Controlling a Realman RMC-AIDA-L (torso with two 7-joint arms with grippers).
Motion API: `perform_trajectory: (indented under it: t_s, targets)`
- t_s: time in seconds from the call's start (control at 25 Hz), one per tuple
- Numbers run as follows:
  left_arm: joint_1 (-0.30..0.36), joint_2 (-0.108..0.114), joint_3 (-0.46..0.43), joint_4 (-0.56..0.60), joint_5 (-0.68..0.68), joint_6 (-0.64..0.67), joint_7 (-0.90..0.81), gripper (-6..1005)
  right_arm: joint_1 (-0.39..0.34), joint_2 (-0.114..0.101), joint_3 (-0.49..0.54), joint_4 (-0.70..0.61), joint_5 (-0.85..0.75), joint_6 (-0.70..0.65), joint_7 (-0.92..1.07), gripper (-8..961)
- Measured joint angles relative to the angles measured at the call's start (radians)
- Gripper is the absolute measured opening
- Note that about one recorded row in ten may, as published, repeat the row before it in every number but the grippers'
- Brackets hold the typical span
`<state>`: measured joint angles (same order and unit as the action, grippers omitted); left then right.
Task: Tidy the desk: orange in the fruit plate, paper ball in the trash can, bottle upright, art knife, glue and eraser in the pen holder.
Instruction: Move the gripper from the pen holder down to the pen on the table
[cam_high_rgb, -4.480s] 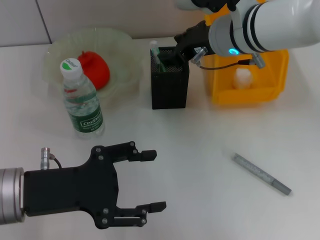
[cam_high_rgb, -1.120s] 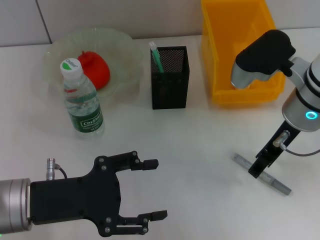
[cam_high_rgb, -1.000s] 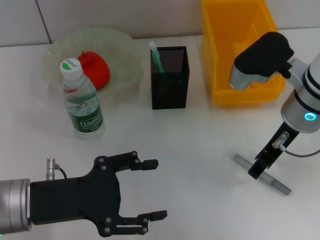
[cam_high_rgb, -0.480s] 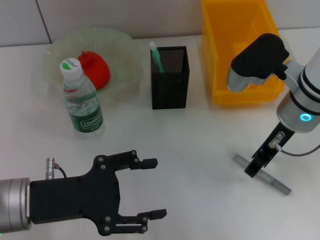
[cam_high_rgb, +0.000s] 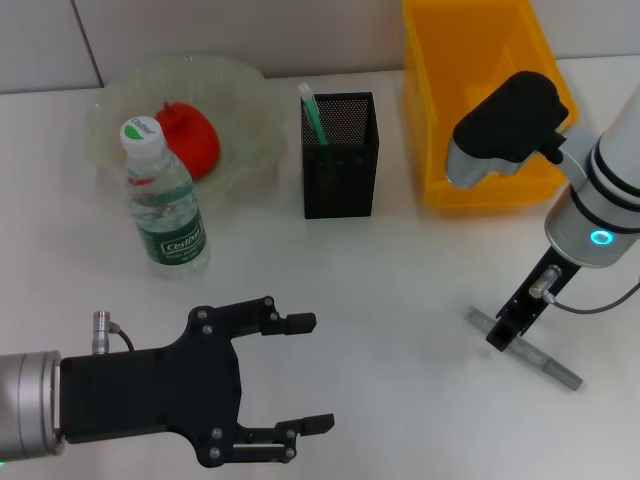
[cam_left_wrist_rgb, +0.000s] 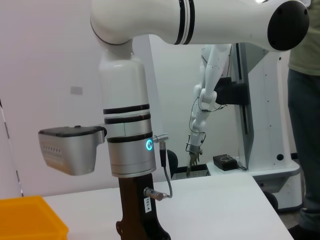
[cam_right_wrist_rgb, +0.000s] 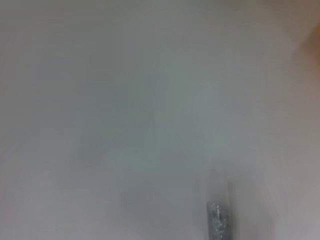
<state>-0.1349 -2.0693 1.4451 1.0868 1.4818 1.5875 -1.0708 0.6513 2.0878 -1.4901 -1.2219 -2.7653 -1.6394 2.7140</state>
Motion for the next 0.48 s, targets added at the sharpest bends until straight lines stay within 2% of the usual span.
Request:
perform_trajectory:
  t_s: [0.2, 0.48]
  targets:
    - [-0.002, 0.000, 0.000, 0.005, 0.000, 0.001, 0.000, 787, 0.005, 0.000, -0.002, 0.012, 0.000, 0.003, 0.001, 534]
    - [-0.005, 0.000, 0.000, 0.004, 0.000, 0.004, -0.001, 787, 0.014, 0.000, -0.002, 0.036, 0.005, 0.006, 0.002, 495]
